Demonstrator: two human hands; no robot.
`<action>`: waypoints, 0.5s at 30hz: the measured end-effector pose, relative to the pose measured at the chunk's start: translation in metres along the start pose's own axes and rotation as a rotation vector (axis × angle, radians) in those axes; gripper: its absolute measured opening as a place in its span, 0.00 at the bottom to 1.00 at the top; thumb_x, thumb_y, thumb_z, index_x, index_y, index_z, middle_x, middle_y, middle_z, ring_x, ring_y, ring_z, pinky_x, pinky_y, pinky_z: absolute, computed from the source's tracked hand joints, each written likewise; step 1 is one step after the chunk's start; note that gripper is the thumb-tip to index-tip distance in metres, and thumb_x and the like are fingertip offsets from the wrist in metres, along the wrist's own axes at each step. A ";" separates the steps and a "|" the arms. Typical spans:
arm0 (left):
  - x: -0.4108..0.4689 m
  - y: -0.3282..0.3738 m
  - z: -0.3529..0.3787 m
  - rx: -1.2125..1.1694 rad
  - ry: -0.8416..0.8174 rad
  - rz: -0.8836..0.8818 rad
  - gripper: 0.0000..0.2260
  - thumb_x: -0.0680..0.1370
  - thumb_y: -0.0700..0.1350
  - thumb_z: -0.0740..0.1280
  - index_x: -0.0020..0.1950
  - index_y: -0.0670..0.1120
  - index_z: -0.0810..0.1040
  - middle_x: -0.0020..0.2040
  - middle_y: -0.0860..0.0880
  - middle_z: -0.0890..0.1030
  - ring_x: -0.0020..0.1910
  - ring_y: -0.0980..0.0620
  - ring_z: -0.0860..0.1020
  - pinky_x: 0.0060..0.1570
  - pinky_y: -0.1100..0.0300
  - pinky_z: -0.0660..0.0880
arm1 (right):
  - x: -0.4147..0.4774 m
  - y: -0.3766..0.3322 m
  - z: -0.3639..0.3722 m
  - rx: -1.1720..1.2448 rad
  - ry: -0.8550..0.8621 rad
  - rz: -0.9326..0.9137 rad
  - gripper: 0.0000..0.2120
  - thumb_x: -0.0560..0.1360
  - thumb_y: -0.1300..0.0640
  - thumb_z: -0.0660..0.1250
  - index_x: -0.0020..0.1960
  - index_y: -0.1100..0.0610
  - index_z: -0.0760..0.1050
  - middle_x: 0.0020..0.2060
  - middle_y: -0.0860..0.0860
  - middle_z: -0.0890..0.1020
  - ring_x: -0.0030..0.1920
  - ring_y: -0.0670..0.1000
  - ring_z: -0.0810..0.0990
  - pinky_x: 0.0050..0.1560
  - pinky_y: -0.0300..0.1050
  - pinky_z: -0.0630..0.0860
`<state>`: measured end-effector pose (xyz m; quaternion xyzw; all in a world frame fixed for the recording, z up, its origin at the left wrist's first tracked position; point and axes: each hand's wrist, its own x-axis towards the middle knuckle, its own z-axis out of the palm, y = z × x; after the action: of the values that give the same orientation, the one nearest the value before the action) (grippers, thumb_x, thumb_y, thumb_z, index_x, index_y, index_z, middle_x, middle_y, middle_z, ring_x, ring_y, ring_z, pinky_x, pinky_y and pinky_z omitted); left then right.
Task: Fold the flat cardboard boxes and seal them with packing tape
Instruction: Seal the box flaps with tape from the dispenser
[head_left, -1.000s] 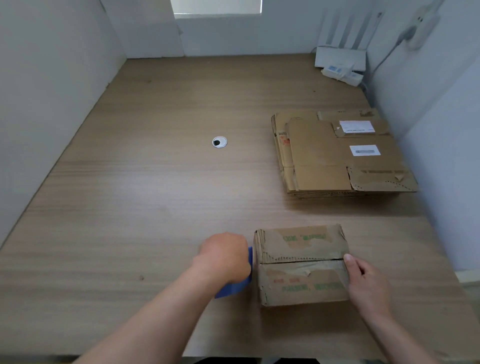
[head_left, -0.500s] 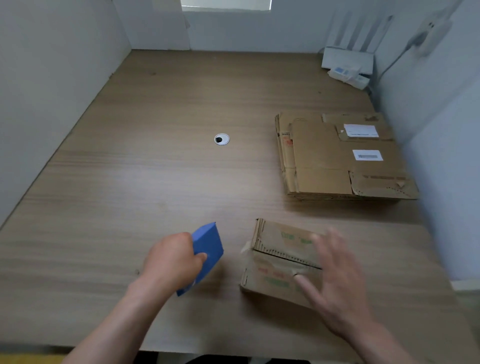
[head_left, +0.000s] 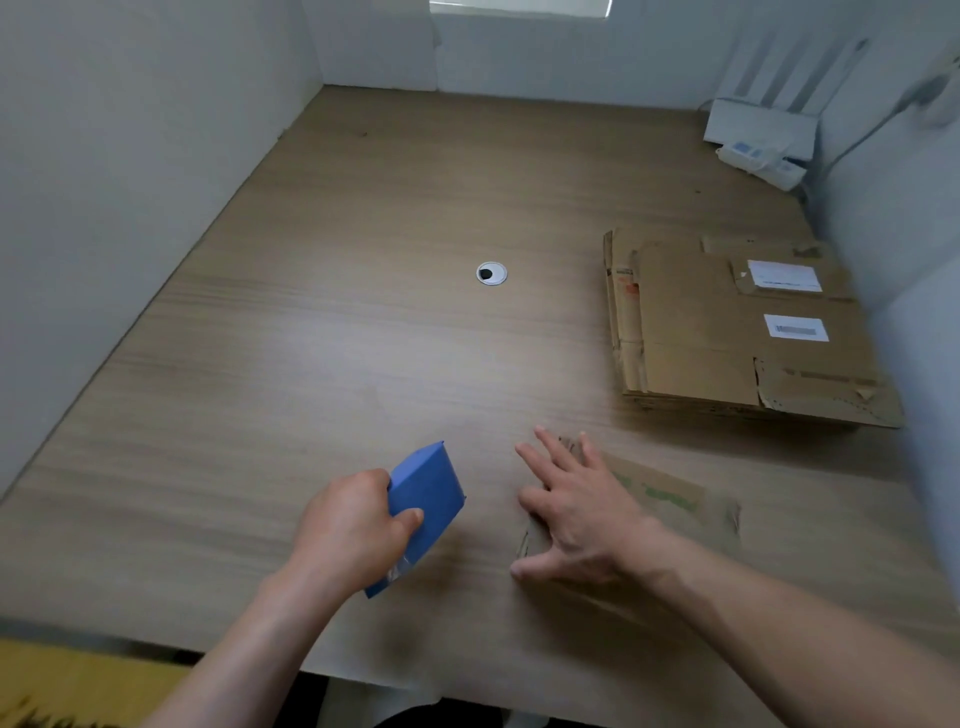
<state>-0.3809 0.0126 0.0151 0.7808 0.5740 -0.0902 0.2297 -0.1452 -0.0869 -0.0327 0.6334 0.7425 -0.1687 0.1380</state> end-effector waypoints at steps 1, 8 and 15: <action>-0.001 -0.001 0.000 -0.004 0.001 -0.001 0.09 0.76 0.55 0.68 0.45 0.51 0.75 0.39 0.54 0.77 0.36 0.54 0.77 0.34 0.58 0.76 | 0.003 -0.001 -0.004 -0.008 -0.012 -0.024 0.41 0.67 0.18 0.49 0.60 0.48 0.77 0.81 0.54 0.51 0.80 0.59 0.38 0.75 0.70 0.41; -0.002 -0.012 -0.009 -0.097 0.041 -0.020 0.09 0.76 0.54 0.68 0.42 0.49 0.75 0.38 0.52 0.78 0.37 0.51 0.78 0.36 0.55 0.75 | -0.011 0.001 0.019 0.031 0.185 0.364 0.41 0.66 0.17 0.49 0.48 0.50 0.82 0.52 0.50 0.81 0.61 0.55 0.74 0.65 0.62 0.60; -0.001 0.005 -0.016 -0.198 0.006 0.073 0.08 0.75 0.53 0.70 0.46 0.49 0.78 0.39 0.51 0.80 0.38 0.51 0.78 0.39 0.51 0.78 | -0.026 0.006 0.017 0.321 0.147 0.721 0.43 0.72 0.22 0.42 0.77 0.47 0.61 0.73 0.49 0.70 0.74 0.54 0.65 0.70 0.67 0.56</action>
<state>-0.3780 0.0182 0.0308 0.7748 0.5520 -0.0223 0.3073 -0.1357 -0.1165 -0.0378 0.8772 0.4449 -0.1774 0.0343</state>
